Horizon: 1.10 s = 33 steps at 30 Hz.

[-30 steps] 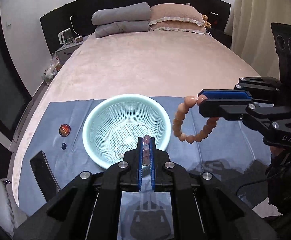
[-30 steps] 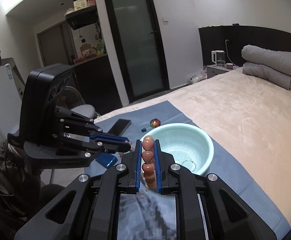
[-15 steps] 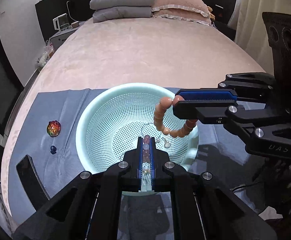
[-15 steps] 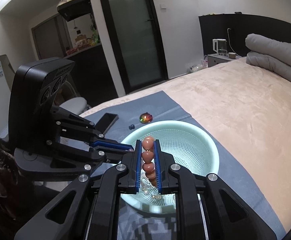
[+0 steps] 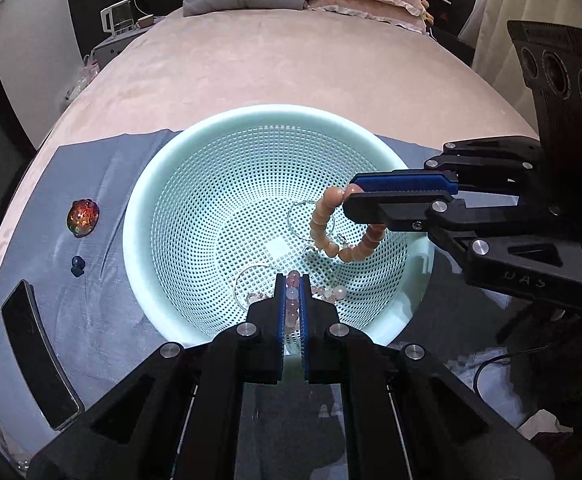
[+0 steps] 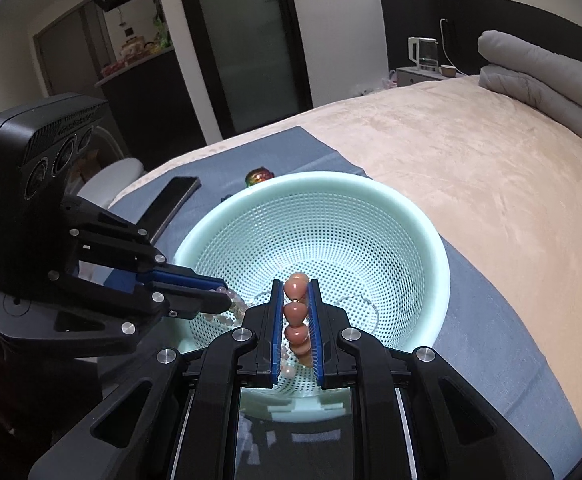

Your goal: Organize jewelry

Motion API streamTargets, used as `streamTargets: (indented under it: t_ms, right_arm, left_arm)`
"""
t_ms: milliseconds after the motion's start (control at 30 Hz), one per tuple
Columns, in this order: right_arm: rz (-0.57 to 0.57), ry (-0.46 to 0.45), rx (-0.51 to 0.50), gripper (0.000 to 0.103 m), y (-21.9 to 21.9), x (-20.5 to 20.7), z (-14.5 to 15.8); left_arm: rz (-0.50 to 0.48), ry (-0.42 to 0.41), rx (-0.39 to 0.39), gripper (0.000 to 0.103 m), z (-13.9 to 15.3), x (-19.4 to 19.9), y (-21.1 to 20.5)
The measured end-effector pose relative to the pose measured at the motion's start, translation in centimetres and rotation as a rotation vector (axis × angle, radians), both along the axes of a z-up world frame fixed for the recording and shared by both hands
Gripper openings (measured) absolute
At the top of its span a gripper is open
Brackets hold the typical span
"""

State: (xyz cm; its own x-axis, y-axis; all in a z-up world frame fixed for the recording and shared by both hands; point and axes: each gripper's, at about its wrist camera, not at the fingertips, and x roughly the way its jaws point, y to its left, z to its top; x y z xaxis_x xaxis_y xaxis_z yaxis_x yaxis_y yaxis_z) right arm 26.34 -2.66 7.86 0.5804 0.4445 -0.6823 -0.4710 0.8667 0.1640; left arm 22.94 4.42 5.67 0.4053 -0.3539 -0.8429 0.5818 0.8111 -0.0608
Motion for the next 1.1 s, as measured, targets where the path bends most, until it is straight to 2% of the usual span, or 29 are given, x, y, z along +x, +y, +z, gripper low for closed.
streamTargets:
  t_ms: [300,500,533,567,600,633,667,700,767,833,900,933,1100]
  right_arm:
    - [-0.013,0.033,-0.013,0.012,0.2,0.4,-1.3]
    - [-0.033,0.02,0.0,0.013,-0.5,-0.1,-0.9]
    - [-0.035,0.014,0.0,0.015,-0.5,-0.2,-0.6]
    - [-0.04,0.007,0.002,0.021,-0.7,-0.4,-0.4]
    - [-0.047,0.003,0.003,0.025,-0.9,-0.6,-0.2]
    - [-0.054,-0.005,0.008,0.034,-1.1,-0.7,0.1]
    - [-0.061,-0.012,0.015,0.042,-1.3,-1.0,0.3]
    - [-0.068,-0.019,0.02,0.046,-1.5,-1.3,0.6]
    - [-0.084,-0.038,0.025,0.061,-2.0,-2.0,1.3]
    - [-0.103,-0.064,0.016,0.07,-2.4,-3.0,2.1]
    - [-0.114,-0.09,0.009,0.078,-2.7,-4.0,3.0]
    - [-0.122,-0.106,0.005,0.084,-2.9,-4.7,3.4]
    - [-0.123,-0.156,-0.009,0.086,-3.9,-7.9,5.2]
  left_arm:
    - [-0.006,0.038,0.0,0.007,-1.3,0.0,-0.1]
    - [0.013,0.035,0.003,0.007,-1.4,-0.2,-0.1]
    - [0.017,0.03,0.003,0.007,-1.2,-0.4,-0.1]
    - [0.021,0.026,0.001,0.008,-1.1,-0.6,-0.1]
    - [0.028,0.02,0.0,0.013,-0.9,-0.8,0.0]
    - [0.037,0.01,-0.001,0.019,-0.6,-1.1,0.0]
    - [0.047,-0.005,0.001,0.036,-0.3,-1.4,0.1]
    - [0.058,-0.029,0.006,0.049,0.1,-1.8,0.2]
    - [0.067,-0.058,0.004,0.055,0.8,-2.5,0.3]
    - [0.071,-0.075,-0.007,0.061,1.6,-3.3,0.3]
    - [0.087,-0.105,0.003,0.074,2.3,-4.4,0.2]
    - [0.098,-0.125,0.009,0.077,2.7,-4.9,0.3]
    - [0.155,-0.189,-0.002,0.094,4.0,-7.3,0.7]
